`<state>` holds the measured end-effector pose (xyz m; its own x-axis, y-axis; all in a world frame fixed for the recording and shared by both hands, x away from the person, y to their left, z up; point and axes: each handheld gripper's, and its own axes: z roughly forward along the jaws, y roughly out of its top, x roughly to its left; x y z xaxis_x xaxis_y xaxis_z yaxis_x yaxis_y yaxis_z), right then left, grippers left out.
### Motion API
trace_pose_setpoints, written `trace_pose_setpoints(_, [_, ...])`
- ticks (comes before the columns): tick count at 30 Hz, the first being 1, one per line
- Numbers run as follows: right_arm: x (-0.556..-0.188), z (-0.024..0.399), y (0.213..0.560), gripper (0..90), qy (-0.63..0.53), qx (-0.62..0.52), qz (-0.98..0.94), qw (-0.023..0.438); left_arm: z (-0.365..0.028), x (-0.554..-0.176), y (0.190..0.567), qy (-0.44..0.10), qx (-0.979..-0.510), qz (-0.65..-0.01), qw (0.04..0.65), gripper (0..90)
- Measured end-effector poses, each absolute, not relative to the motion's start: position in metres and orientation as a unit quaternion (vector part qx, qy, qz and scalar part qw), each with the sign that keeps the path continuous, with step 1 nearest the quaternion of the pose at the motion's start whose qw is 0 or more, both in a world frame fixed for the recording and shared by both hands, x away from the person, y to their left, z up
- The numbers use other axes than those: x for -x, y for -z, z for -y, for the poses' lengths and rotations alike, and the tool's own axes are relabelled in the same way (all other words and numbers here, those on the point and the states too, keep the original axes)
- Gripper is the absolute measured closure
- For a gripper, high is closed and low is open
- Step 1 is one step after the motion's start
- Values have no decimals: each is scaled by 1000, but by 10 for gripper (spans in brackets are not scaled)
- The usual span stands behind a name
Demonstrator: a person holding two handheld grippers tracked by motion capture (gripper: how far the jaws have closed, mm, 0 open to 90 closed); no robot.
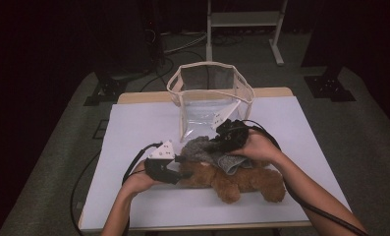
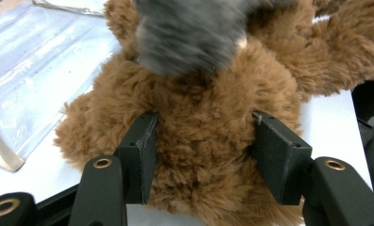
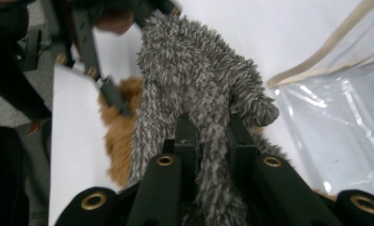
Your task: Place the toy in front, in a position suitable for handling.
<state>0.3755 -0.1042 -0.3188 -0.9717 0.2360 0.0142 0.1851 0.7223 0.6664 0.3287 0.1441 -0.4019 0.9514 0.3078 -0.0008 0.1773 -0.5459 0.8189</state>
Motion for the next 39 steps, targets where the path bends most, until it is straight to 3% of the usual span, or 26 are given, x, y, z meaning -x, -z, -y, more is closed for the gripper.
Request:
trace_pose_setpoints(8, [-381, 103, 329, 780, -355, -120, -927, 22, -150, -329, 398, -78, -874, -142, 457, 388])
trace_pose_setpoints(11, [-374, 107, 329, 780, -354, -111, -929, 4, -147, -329, 402, -68, -876, -137, 457, 402])
trace_pose_setpoints(19, [-376, 107, 328, 780, -357, -116, -927, 11, -145, -325, 401, -62, -883, -123, 449, 428])
trace_pose_setpoints(23, [-369, 114, 333, 781, -355, -114, -928, 3, -151, -326, 395, -74, -875, -129, 461, 385])
trace_pose_setpoints(33, [-375, 106, 327, 780, -366, -113, -924, 6, -145, -324, 401, -63, -881, -116, 454, 432])
trace_pose_setpoints(36, [-374, 107, 335, 780, -356, -117, -927, -11, -149, -325, 397, -71, -878, -124, 457, 376])
trace_pose_setpoints(39, [-365, 117, 340, 781, -355, -105, -929, -26, -146, -325, 401, -58, -878, -118, 461, 386])
